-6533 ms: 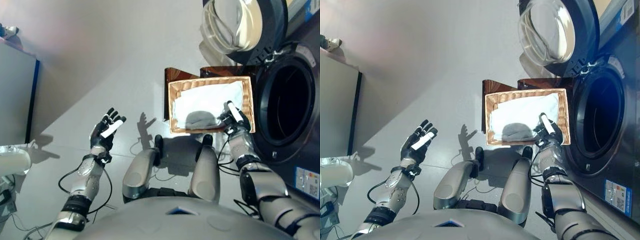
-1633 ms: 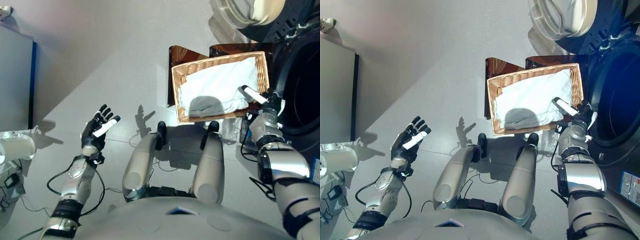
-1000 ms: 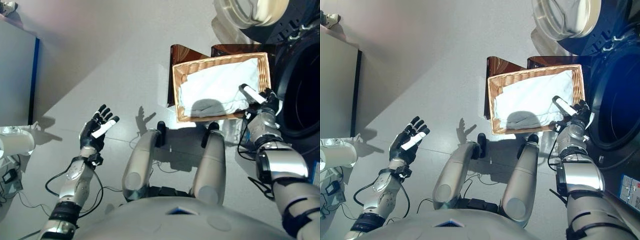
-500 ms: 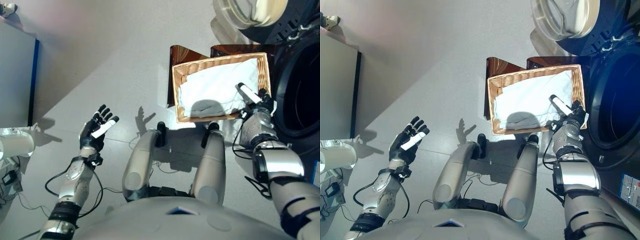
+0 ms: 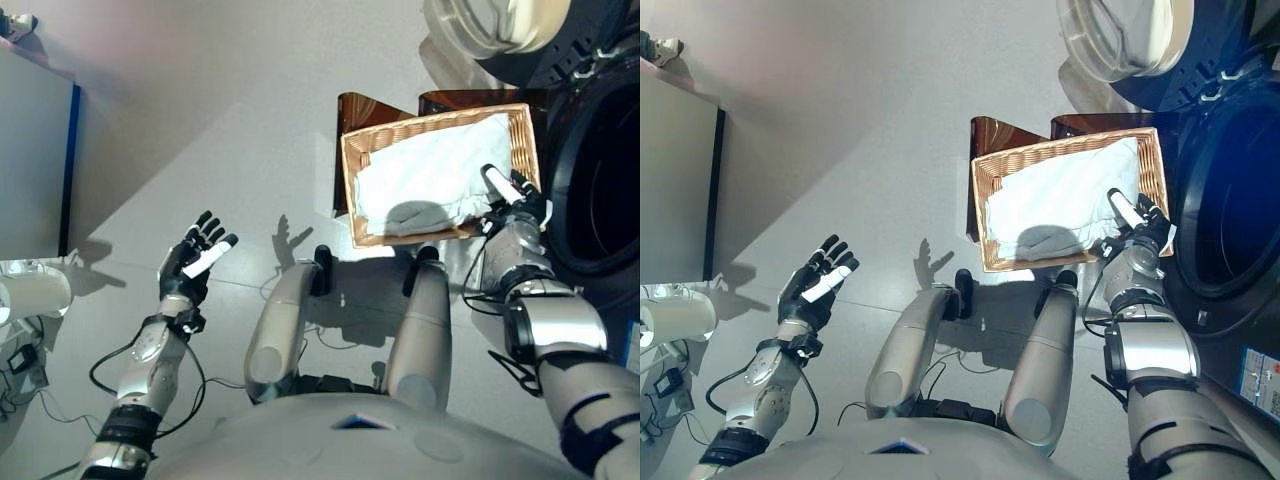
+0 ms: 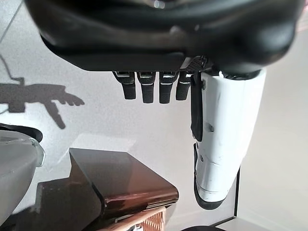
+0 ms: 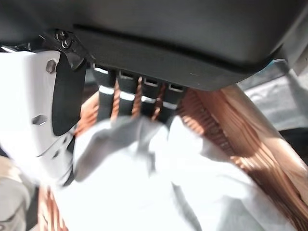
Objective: Pick up the clothes and place them into the washing machine
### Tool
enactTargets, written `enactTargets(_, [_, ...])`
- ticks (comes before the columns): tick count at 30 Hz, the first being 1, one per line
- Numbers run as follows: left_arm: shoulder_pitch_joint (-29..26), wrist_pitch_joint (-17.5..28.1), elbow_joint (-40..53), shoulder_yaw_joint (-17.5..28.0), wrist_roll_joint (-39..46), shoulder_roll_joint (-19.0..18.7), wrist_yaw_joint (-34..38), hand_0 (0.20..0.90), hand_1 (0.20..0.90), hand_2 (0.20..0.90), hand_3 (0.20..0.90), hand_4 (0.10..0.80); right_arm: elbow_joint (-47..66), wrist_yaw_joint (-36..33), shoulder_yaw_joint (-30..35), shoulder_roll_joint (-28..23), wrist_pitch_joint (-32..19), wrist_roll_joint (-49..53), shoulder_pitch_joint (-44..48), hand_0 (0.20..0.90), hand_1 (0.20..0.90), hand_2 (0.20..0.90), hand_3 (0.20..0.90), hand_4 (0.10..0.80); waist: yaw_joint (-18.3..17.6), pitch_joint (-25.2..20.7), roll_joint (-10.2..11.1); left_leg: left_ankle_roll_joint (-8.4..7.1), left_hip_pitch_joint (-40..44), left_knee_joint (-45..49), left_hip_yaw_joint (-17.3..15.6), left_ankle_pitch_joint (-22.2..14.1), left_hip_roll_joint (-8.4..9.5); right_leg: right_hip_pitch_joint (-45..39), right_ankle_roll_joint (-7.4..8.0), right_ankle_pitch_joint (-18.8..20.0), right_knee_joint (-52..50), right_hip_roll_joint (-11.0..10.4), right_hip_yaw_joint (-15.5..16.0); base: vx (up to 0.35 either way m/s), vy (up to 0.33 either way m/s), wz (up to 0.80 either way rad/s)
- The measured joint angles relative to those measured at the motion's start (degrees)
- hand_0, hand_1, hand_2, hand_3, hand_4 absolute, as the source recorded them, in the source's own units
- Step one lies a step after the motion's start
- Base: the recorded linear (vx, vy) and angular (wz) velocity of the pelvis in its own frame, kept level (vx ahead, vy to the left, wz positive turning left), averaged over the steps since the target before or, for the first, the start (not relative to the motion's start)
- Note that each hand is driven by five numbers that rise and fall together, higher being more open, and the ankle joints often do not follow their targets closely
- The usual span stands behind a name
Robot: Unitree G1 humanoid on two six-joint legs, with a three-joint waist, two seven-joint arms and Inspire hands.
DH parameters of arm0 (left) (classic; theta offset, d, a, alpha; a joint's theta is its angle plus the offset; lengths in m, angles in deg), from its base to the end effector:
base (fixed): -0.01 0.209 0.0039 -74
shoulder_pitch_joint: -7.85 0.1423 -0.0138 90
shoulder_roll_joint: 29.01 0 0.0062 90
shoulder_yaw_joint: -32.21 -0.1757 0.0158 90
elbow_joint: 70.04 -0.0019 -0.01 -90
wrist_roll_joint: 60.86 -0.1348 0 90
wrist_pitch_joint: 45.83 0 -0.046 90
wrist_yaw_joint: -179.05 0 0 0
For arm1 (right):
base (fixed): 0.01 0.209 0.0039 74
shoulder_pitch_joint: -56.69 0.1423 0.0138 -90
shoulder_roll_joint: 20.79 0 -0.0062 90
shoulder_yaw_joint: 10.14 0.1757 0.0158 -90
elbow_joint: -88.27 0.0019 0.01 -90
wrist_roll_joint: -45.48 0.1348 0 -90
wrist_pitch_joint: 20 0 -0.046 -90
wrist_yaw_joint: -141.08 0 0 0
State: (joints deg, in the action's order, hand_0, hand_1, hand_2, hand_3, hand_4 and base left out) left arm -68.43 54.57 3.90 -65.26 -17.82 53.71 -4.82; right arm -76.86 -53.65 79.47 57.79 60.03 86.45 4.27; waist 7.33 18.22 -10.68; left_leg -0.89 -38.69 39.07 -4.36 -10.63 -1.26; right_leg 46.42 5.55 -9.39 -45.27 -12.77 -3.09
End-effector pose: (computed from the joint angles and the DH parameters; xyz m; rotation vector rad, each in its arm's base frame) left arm 0.1282 0.2317 -0.0159 -0.3236 0.3333 0.1093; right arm 0.2666 -0.2835 0.0345 0.2170 0.3631 -0.7331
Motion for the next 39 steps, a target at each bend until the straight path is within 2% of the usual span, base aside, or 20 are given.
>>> enactTargets(7, [0.01, 0.00, 0.00, 0.00, 0.20, 0.00, -0.03, 0.900, 0.900, 0.900, 0.900, 0.800, 0.03, 2.37, -0.14, 0.89, -0.04, -0.02, 1.01, 0.200, 0.200, 0.200, 0.200, 0.300, 0.29, 0.00, -0.03, -0.11, 0.10, -0.03, 0.00, 0.07, 0.00, 0.04, -0.06, 0.04, -0.06, 0.13, -0.23, 0.000, 0.000, 0.00])
enactTargets(23, [-0.19, 0.00, -0.06, -0.02, 0.16, 0.00, 0.14, 0.900, 0.900, 0.900, 0.900, 0.800, 0.68, 1.49, -0.11, 1.52, -0.28, -1.22, 0.74, 0.200, 0.200, 0.200, 0.200, 0.300, 0.90, 0.09, -0.34, -0.10, 0.62, -0.21, -0.51, 0.01, 0.00, 0.01, -0.04, 0.06, 0.15, 0.32, -0.83, 0.005, 0.006, -0.01])
enactTargets(27, [-0.85, -0.01, -0.22, -0.12, 0.06, 0.07, 0.30, 0.900, 0.900, 0.900, 0.900, 0.800, 8.03, 0.05, -0.07, 1.94, -1.03, -1.51, -3.69, 0.200, 0.200, 0.200, 0.200, 0.300, 0.91, 0.37, -1.07, 0.05, 2.32, -1.25, -1.34, -0.04, -0.04, -1.03, 0.08, 0.28, 0.80, 0.37, -1.36, 0.000, 0.047, -0.10])
enactTargets(29, [-0.64, 0.02, -0.44, -0.26, -0.30, 0.24, 0.58, 0.900, 0.900, 0.900, 0.900, 0.800, 12.56, -0.33, -0.02, 2.86, -2.40, -1.49, -7.16, 0.200, 0.200, 0.200, 0.200, 0.300, 0.19, 0.28, -1.77, 0.47, 3.74, -2.29, -1.72, 0.41, -0.08, -2.25, -0.27, 1.28, 2.20, 0.73, -1.69, -0.073, 0.031, -0.16])
enactTargets(31, [-0.71, 0.03, -0.85, -0.31, -0.43, 0.69, 0.70, 0.900, 0.900, 0.900, 0.900, 0.800, 15.23, -0.24, 0.25, 4.08, -2.95, -1.25, -9.39, 0.200, 0.200, 0.200, 0.200, 0.300, -0.90, 0.26, -2.30, 0.56, 5.15, -3.63, -2.18, 0.50, -0.12, -3.40, 0.09, 1.79, 3.57, 0.94, -2.12, 0.032, 0.040, -0.18])
enactTargets(39, [-0.85, 0.08, -1.47, -0.66, -0.46, 3.24, 0.06, 0.900, 0.900, 0.900, 0.900, 0.800, 17.46, 0.94, 3.39, 5.75, -4.12, 2.77, -15.08, 0.200, 0.200, 0.200, 0.200, 0.300, -3.13, 0.09, -3.23, 0.76, 11.78, -11.86, -3.43, 2.22, 0.28, -8.30, 1.01, 5.07, 11.89, 1.20, -2.85, 0.048, 0.020, -0.25])
